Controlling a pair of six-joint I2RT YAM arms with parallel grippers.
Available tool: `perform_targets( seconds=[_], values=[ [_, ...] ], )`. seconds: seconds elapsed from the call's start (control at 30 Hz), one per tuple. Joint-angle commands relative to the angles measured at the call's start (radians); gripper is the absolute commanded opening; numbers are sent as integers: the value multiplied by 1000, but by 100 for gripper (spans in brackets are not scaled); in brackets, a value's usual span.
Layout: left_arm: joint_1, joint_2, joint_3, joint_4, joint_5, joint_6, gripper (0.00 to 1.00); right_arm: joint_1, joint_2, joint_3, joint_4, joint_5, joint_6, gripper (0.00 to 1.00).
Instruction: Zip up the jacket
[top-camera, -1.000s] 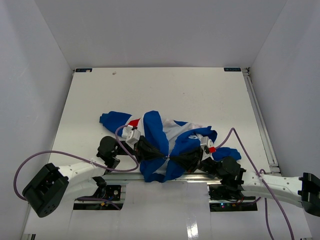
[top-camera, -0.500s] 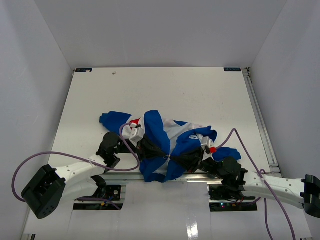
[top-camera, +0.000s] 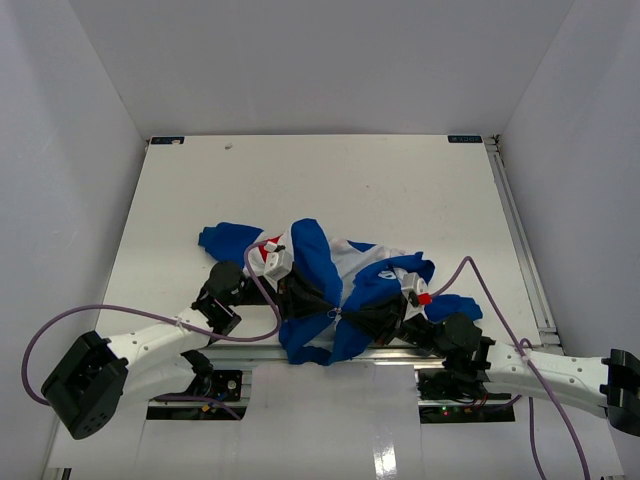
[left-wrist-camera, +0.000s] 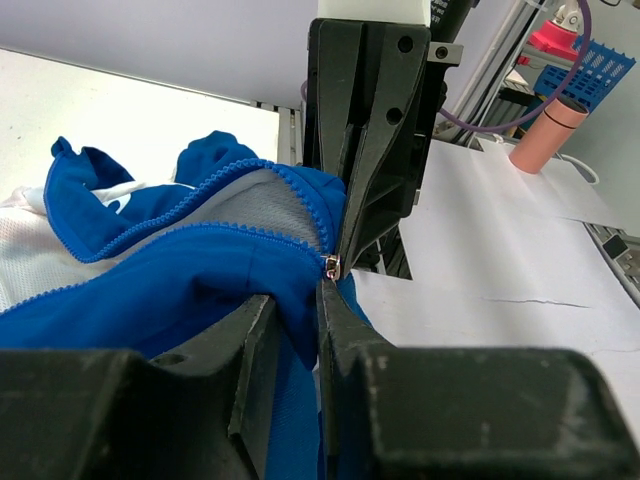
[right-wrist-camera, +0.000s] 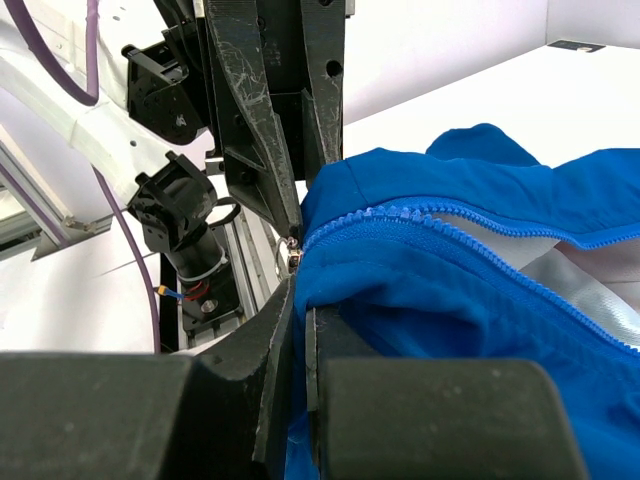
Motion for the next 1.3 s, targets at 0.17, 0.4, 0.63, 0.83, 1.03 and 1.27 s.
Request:
perform_targets(
  seconds=[0.17, 0.4, 0.63, 0.83, 1.03, 1.27],
  values=[
    [-3, -1, 0, 68, 38, -47, 30, -6, 19, 36, 103, 10, -3, 8],
    [-2, 33, -2, 113, 73, -77, 17, -6, 29, 36, 107, 16, 1, 8],
    [-3, -6, 11, -22, 57, -16, 0, -11, -7, 37, 101, 57, 2, 8],
    [-2, -3, 15, -66, 40, 12, 0, -24, -65, 60, 48, 76, -18, 8],
    [-3, 26, 23, -70, 45, 18, 0, -31, -71, 80, 27, 87, -33, 8],
    [-13, 57, 32, -71, 24, 20, 0, -35, -24, 117, 29, 57, -30, 8]
  ],
)
